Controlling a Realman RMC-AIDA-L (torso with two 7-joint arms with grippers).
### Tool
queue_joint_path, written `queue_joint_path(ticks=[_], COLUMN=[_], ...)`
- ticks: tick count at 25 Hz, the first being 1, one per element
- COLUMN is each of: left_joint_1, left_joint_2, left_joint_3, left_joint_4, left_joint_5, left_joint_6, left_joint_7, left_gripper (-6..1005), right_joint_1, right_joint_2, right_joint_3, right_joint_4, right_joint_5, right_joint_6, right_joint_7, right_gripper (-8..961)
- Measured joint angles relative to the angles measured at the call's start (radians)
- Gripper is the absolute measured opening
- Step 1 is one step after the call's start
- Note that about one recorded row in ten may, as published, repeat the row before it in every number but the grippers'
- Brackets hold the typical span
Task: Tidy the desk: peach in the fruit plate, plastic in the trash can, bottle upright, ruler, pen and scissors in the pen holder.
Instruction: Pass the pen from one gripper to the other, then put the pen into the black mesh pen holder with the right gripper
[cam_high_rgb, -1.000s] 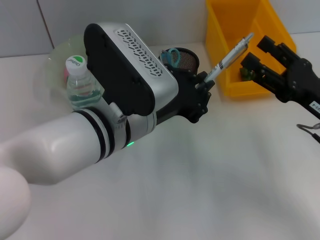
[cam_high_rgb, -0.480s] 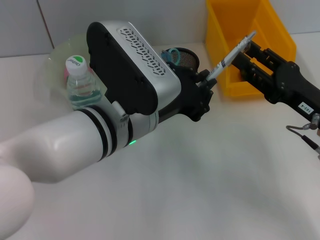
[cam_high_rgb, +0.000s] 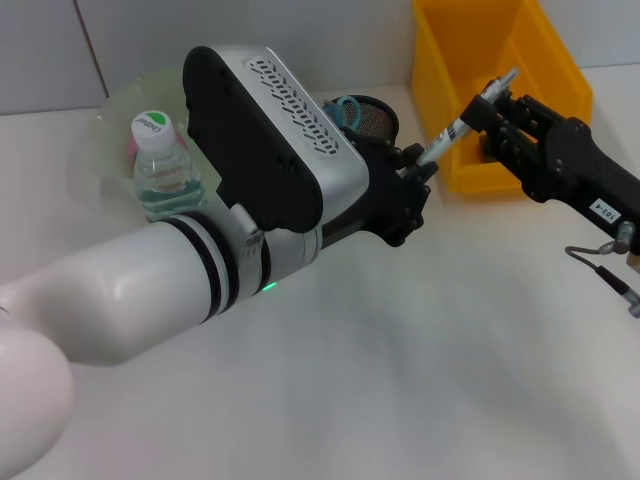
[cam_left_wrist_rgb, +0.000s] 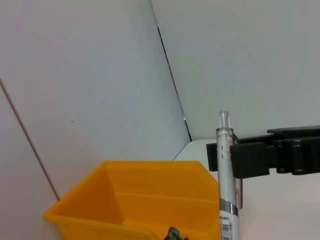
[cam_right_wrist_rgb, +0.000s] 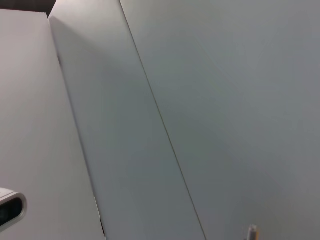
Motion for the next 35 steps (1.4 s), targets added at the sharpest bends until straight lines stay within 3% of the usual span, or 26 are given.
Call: queue_joint_path(ticks=[5, 10, 13, 24, 35], left_joint_1=[0.000, 0.000, 0.000, -0.013, -0.017], left_joint_2=[0.001, 0.001, 0.001, -0.002, -0.003], left_joint_3=[0.000, 0.000, 0.000, 0.013, 0.026], left_joint_4=[0.006, 0.007, 0.007, -0.001, 0.008], left_joint_5=[0.000, 0.000, 0.000, -0.008, -0.011], left_joint_6=[0.002, 0.002, 0.002, 0.002, -0.004], left_joint_7=[0.000, -0.001, -0.001, -0.011, -0.006], left_gripper=[133, 137, 139, 147, 201], right_joint_1=[0.000, 0.003, 0.003, -0.002, -0.006], right_joint_2=[0.000, 0.000, 0.001, 0.003, 0.003], right_joint_3=[0.000, 0.000, 0.000, 0.017, 0.027], right_joint_4=[0.000, 0.000, 0.000, 0.020, 0.023], right_joint_5=[0.001, 0.002, 0.001, 0.003, 0.005], right_joint_6=[0.001, 0.003, 0.003, 0.006, 0.025], right_joint_7=[0.002, 0.004, 0.005, -0.045, -0.047], right_gripper=[371, 351, 271, 164, 143])
